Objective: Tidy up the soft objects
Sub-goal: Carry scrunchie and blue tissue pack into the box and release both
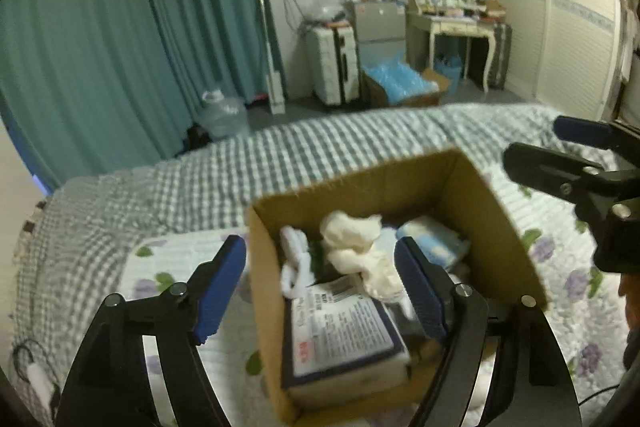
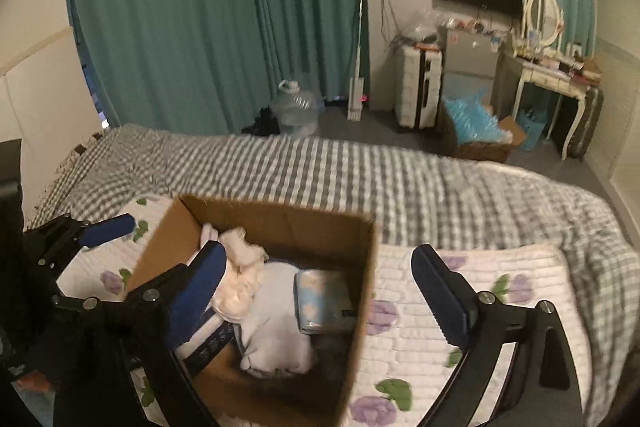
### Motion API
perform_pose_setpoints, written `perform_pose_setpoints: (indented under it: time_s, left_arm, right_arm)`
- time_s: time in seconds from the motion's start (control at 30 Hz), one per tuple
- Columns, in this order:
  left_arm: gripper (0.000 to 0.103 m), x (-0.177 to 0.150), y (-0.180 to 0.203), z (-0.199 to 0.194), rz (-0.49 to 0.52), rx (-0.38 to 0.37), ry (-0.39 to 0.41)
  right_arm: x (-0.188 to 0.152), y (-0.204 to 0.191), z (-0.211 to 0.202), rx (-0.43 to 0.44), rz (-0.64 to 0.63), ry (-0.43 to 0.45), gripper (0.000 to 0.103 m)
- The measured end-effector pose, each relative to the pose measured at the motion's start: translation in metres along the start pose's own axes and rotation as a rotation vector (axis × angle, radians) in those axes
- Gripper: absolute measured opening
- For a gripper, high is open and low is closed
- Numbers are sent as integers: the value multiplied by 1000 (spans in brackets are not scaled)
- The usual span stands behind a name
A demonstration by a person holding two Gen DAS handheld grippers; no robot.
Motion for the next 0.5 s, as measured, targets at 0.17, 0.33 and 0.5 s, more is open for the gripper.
perform_pose_setpoints:
  time_s: [0.17,0.33,0.5]
  left_arm:
    - [99,11,-9,-63,-4,60,84]
    - [101,17,-13,-126,-34,99,163]
    - [102,16,-8,-179,-42,130,235]
  right_arm:
    - [17,-7,-65,-20,-20,71,103]
    - [22,-22,-135,-28,-74,152,103]
    - [13,-35,-190,-32,-132,200,103]
Point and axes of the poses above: each gripper's, at about its wrist camera, not at the fingertips, and z roughly the way its jaws point, y to its right, x to its top, the point moved 5 cm from there along z, roughly the way its jaws point, and after that the axes turned 14 degrees about z, right-handed, at the moved point
